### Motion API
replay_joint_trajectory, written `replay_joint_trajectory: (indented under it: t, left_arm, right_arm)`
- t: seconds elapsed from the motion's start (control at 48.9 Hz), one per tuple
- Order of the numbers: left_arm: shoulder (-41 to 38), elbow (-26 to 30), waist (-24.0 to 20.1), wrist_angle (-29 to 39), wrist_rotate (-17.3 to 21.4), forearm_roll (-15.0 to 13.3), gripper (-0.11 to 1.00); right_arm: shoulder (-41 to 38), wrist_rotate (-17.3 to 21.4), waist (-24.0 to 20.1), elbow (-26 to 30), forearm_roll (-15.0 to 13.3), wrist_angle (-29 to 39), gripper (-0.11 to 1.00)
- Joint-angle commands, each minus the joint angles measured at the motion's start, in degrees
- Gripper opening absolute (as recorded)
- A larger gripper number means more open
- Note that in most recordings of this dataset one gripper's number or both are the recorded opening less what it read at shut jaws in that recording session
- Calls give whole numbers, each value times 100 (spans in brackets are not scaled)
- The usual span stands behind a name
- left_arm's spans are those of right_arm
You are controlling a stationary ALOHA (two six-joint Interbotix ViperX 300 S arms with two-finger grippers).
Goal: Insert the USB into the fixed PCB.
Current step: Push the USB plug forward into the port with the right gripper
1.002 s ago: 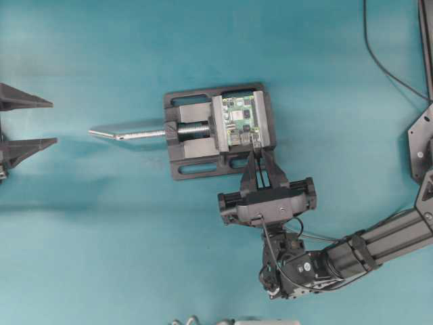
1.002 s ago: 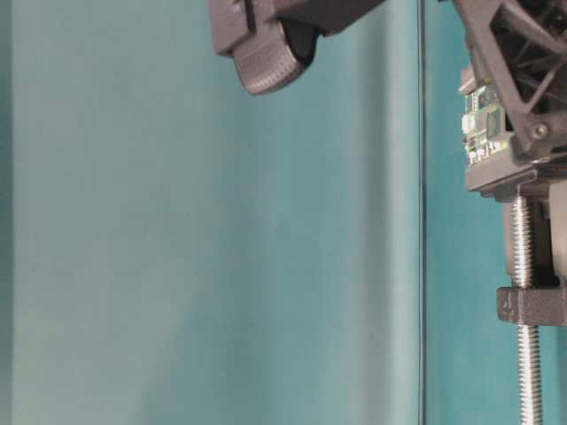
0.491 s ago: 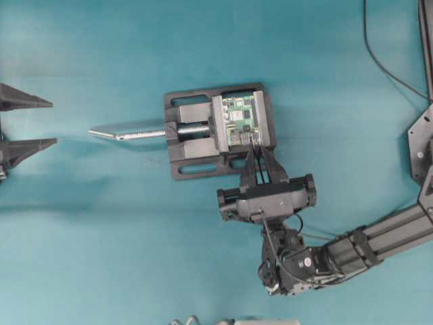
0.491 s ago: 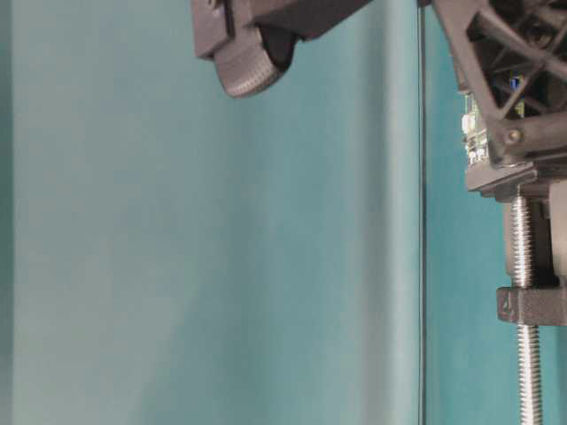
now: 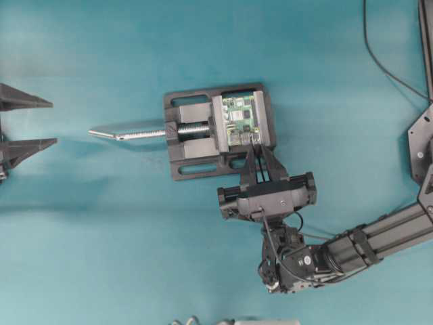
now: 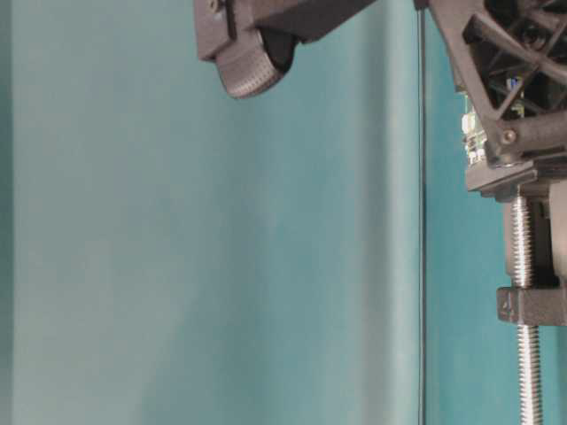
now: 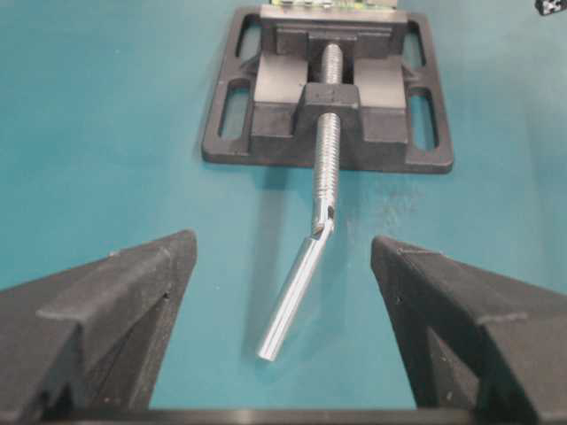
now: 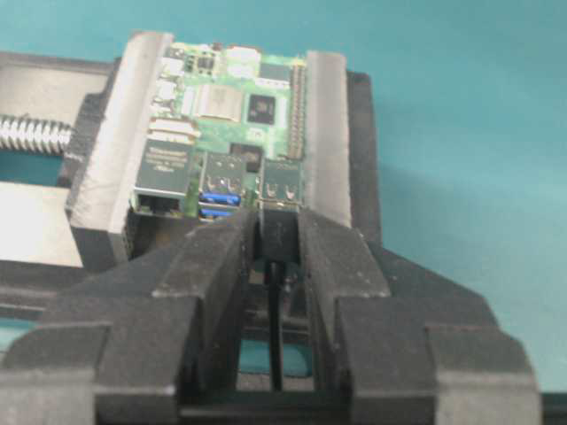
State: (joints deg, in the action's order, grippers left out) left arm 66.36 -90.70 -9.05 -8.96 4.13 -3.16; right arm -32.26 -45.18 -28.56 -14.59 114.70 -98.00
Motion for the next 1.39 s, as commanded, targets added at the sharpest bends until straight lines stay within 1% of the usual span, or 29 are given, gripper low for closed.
replay_joint_trajectory:
  t: [0.0, 0.286, 0.389, 0.552, 0.716, 1.309, 1.37]
  left_arm:
    - [-70, 70, -18, -53, 9, 9, 96]
    - [-70, 70, -18, -53, 9, 9, 96]
    - [-70, 70, -18, -44, 18, 9, 96]
    - [-70, 70, -18, -53, 9, 9, 96]
    - [-70, 70, -18, -53, 9, 9, 96]
    - [-70, 70, -18, -53, 9, 9, 96]
    - [-70, 70, -18, -44, 9, 9, 96]
  right_arm:
    - [114, 18, 378, 26, -97, -26, 21]
    - [105, 18, 413, 18, -97, -18, 21]
    - [114, 0, 360, 0, -97, 62, 21]
    - [149, 149, 255, -9, -97, 158, 21]
    - [193, 325, 246, -88, -97, 149, 21]
    - [202, 308, 237, -79, -97, 141, 21]
    - [202, 299, 237, -79, -97, 141, 24]
